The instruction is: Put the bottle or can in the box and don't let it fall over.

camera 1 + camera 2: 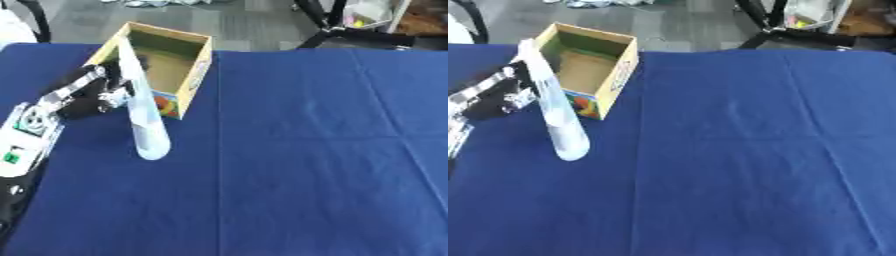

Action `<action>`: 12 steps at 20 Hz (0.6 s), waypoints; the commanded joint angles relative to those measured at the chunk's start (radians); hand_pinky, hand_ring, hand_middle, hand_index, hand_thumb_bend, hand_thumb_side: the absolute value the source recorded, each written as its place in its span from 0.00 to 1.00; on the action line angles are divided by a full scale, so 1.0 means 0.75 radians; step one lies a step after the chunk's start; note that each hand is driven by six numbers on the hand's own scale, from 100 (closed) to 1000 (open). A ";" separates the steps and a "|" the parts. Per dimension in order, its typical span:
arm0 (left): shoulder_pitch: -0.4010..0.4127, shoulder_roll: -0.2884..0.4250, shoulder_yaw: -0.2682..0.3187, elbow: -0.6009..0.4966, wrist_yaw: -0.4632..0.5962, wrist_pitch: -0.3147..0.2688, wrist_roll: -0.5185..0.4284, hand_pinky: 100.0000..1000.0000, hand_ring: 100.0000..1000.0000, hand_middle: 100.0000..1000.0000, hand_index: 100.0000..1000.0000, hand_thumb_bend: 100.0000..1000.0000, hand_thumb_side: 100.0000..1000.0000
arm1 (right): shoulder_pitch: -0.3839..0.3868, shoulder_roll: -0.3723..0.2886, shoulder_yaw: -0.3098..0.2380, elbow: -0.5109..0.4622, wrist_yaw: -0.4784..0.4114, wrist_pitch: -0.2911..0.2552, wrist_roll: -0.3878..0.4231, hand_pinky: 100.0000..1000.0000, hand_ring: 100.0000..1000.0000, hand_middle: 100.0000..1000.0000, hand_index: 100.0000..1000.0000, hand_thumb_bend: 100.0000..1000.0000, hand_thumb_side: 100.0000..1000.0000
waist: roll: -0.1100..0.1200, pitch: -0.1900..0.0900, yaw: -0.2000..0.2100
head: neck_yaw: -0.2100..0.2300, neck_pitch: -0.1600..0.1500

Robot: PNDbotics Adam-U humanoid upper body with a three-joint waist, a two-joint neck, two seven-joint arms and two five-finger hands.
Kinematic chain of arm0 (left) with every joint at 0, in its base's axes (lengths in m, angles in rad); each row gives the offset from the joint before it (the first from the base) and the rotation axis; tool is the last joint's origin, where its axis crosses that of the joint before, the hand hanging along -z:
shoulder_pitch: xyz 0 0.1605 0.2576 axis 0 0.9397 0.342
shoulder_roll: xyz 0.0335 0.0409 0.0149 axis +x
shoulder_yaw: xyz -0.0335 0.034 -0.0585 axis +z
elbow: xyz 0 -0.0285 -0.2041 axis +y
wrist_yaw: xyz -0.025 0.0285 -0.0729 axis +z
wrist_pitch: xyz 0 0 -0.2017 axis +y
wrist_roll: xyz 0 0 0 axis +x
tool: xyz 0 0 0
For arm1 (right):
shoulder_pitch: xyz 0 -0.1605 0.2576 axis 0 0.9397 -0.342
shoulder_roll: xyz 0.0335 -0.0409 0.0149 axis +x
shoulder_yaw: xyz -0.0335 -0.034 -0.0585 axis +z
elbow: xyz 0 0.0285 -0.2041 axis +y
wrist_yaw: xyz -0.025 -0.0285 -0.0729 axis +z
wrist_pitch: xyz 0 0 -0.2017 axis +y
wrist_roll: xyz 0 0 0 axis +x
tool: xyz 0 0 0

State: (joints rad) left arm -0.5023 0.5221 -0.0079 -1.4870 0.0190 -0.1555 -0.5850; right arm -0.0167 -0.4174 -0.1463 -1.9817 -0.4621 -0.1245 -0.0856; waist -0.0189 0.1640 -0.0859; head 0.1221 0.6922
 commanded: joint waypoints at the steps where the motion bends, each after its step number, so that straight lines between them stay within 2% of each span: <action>1: -0.039 0.018 0.004 -0.029 0.013 -0.001 -0.005 1.00 1.00 0.95 0.85 0.00 0.52 | -0.007 -0.018 -0.003 -0.024 0.007 0.003 0.002 0.95 1.00 1.00 1.00 0.00 0.47 | -0.001 -0.011 -0.001 | 0.008 -0.009; 7: -0.084 0.005 -0.003 -0.004 0.002 0.015 0.008 1.00 1.00 0.91 0.81 0.00 0.43 | -0.009 -0.015 -0.003 -0.024 0.005 0.006 0.003 0.95 1.00 1.00 1.00 0.00 0.47 | -0.001 -0.009 -0.003 | 0.014 -0.008; 12: -0.097 0.002 -0.009 0.021 -0.030 0.020 0.022 1.00 0.97 0.87 0.78 0.00 0.40 | -0.010 -0.015 -0.003 -0.024 -0.003 0.011 0.005 0.95 1.00 1.00 1.00 0.00 0.47 | -0.001 -0.010 -0.005 | 0.015 -0.010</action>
State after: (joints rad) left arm -0.5555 0.5087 -0.0159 -1.4653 0.0034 -0.1418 -0.5737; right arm -0.0169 -0.4162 -0.1463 -1.9817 -0.4622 -0.1201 -0.0812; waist -0.0206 0.1663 -0.0882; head 0.1302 0.6922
